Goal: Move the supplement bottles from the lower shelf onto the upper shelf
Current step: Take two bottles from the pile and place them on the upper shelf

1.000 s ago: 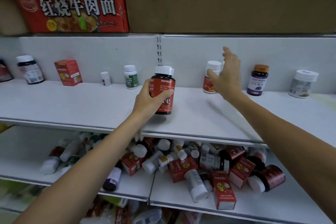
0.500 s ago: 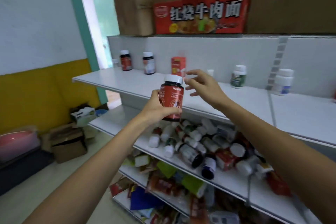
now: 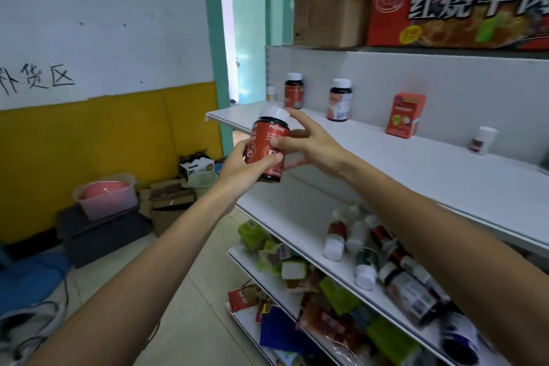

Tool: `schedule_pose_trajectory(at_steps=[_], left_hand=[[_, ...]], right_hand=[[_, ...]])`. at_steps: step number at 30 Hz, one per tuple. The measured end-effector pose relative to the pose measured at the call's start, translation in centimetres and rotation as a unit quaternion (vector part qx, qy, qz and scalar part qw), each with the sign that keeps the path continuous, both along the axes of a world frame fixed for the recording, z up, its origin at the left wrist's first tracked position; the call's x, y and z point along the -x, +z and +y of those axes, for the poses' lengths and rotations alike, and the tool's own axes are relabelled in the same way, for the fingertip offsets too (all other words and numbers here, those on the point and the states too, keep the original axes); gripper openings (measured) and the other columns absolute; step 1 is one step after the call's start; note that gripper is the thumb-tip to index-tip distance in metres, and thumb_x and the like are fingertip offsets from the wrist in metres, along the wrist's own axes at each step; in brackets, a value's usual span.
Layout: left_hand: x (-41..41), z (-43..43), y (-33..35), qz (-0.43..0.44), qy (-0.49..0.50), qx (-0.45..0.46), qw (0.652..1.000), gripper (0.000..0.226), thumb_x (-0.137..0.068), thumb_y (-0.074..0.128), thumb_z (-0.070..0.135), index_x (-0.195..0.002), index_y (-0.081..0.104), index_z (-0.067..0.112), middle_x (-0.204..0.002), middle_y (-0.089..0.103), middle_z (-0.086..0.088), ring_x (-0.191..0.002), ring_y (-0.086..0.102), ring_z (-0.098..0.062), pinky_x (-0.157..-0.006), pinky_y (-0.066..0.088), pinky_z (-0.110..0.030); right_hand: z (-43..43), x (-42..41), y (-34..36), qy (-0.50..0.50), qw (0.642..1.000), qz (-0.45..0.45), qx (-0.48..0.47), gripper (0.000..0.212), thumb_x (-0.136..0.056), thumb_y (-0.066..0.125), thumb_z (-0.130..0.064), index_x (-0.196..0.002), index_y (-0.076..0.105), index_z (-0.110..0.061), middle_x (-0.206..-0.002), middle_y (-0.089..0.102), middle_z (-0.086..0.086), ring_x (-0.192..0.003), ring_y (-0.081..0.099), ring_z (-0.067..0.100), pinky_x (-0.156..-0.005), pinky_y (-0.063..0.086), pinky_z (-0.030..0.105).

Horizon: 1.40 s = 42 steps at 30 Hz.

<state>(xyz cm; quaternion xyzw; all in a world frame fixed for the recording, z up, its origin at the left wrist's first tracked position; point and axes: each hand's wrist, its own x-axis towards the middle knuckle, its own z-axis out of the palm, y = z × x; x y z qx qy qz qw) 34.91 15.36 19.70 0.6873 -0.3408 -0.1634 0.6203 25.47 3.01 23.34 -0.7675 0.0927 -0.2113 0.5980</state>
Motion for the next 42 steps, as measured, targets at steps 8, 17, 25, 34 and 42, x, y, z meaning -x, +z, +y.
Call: schedule_pose_trajectory(at_steps=[8, 17, 25, 34, 42], left_hand=[[-11.0, -6.4, 2.1, -0.155, -0.022, -0.07, 0.985, 0.051, -0.084, 0.067, 0.032, -0.13, 0.049, 0.019, -0.117, 0.056, 0.005, -0.106, 0.054, -0.013, -0.094, 0.046, -0.033], [-19.9, -14.2, 0.3, -0.289, -0.101, -0.122, 0.944, 0.02, -0.087, 0.062, 0.021, -0.107, 0.066, 0.019, -0.109, 0.064, 0.003, -0.099, 0.058, -0.01, -0.083, 0.04, -0.02], [-25.8, -21.5, 0.3, -0.442, -0.201, -0.23, 0.843, 0.03, -0.089, 0.054, 0.038, -0.115, 0.06, 0.025, -0.122, 0.055, -0.003, -0.112, 0.049, -0.02, -0.098, 0.039, -0.037], [-27.7, -23.6, -0.4, -0.514, -0.233, -0.227, 0.794, 0.044, -0.093, 0.039, 0.048, -0.132, 0.042, 0.03, -0.134, 0.037, -0.002, -0.126, 0.03, -0.021, -0.101, 0.024, -0.04], [-27.8, -23.8, -0.7, -0.518, -0.245, -0.223, 0.788, 0.046, -0.094, 0.035, 0.048, -0.135, 0.04, 0.027, -0.136, 0.036, -0.004, -0.127, 0.029, -0.023, -0.102, 0.023, -0.04]], right_hand=[[-9.0, -10.7, 3.9, -0.059, 0.994, 0.002, 0.091, 0.053, -0.082, 0.068, -0.007, -0.124, 0.042, -0.025, -0.111, 0.058, 0.011, -0.101, 0.062, 0.027, -0.078, 0.057, 0.039], [-18.6, -16.0, 0.3, -0.338, 0.888, 0.042, 0.308, 0.068, -0.073, 0.078, -0.026, -0.131, 0.042, -0.022, -0.107, 0.056, 0.004, -0.097, 0.054, 0.02, -0.08, 0.046, 0.032], [-23.0, -19.9, -1.0, -0.462, 0.826, 0.107, 0.305, 0.075, -0.073, 0.076, -0.022, -0.135, 0.033, -0.026, -0.122, 0.048, 0.015, -0.109, 0.051, 0.032, -0.094, 0.045, 0.044], [-24.8, -23.2, -1.2, -0.509, 0.795, 0.154, 0.292, 0.08, -0.077, 0.068, -0.006, -0.14, 0.025, -0.03, -0.124, 0.045, 0.015, -0.111, 0.049, 0.032, -0.09, 0.043, 0.039], [-25.0, -24.7, -1.0, -0.547, 0.766, 0.204, 0.27, 0.083, -0.081, 0.063, -0.008, -0.142, 0.017, -0.038, -0.129, 0.044, 0.013, -0.115, 0.05, 0.034, -0.095, 0.045, 0.05]])
